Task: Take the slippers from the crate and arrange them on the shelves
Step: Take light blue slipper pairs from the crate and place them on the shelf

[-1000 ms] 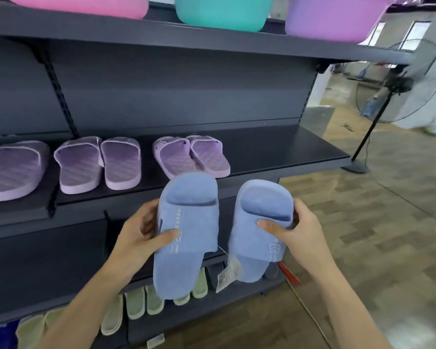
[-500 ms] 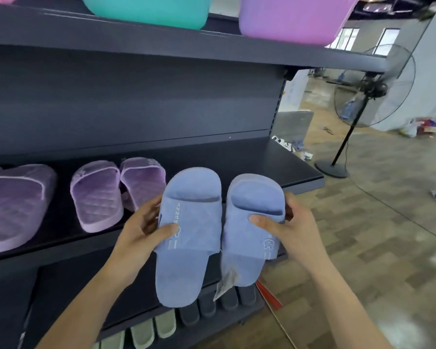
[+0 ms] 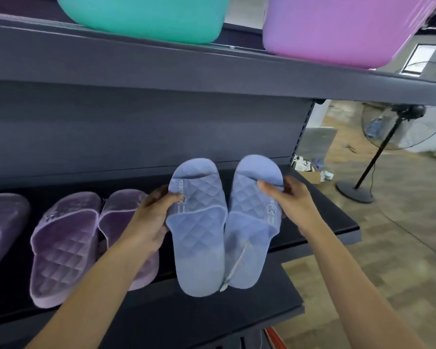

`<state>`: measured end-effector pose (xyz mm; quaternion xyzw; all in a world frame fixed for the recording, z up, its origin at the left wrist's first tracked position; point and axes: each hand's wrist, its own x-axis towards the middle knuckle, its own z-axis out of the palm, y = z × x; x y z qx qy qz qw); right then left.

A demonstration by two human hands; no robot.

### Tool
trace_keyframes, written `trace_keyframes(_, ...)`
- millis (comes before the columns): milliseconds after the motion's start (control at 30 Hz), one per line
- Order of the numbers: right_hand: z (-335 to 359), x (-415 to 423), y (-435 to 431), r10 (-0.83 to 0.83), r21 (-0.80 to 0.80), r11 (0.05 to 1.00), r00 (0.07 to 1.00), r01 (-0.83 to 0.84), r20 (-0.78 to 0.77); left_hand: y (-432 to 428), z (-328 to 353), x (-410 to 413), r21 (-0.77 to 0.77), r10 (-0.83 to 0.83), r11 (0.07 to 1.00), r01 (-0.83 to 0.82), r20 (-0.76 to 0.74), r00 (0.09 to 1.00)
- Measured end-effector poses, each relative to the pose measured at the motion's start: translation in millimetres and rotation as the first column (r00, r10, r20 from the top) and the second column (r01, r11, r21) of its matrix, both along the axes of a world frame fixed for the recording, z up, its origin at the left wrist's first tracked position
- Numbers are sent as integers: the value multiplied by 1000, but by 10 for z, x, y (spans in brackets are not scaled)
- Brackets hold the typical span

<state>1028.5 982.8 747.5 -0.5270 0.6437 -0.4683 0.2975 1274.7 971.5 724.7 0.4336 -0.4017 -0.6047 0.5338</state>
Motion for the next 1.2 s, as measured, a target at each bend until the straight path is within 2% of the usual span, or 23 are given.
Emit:
trace_keyframes(100, -26, -11, -285, 26, 55, 998, 999, -28, 37, -195, -18, -61, -7, 51, 999, -51, 9, 999)
trace_keyframes(200, -105, 30, -544, 105, 93, 990, 994, -105, 3, -341, -122, -57, 26, 73, 997, -74, 61, 995)
trace_keyframes(333, -261, 126, -763, 169, 186, 971, 981, -149, -99, -421, -254, -50, 75, 161, 983, -169, 104, 982)
trace_keyframes(433, -374, 138, -832, 226, 226, 957, 953, -180, -200, -429, -304, -99, 76, 224, 967, -241, 190, 956)
trace_keyframes(533, -433, 117, -821, 248, 194, 961, 929, -199, -274, -382, -310, -142, 80, 245, 961, -264, 194, 950)
trace_keyframes(600, -404, 109, -773, 259, 162, 963, 903, -215, -342, -337, -297, -153, 18, 249, 966, -259, 225, 942)
trace_keyframes(800, -324, 124, -461, 291, 104, 957, 873, -272, -392, -99, -146, -81, -228, 197, 969, -100, 456, 868)
trace_keyframes(900, -342, 128, -268, 276, 85, 960, 854, -266, -442, 114, -114, 6, -301, 175, 953, -26, 479, 860)
trace_keyframes(1067, -359, 137, 126, 217, -14, 966, 839, -258, -499, 461, -112, 210, -319, 212, 946, -55, 482, 850)
trace_keyframes(1200, -300, 139, 419, 156, -75, 962, 751, -263, -641, 782, -121, 375, -346, 249, 937, -47, 567, 786)
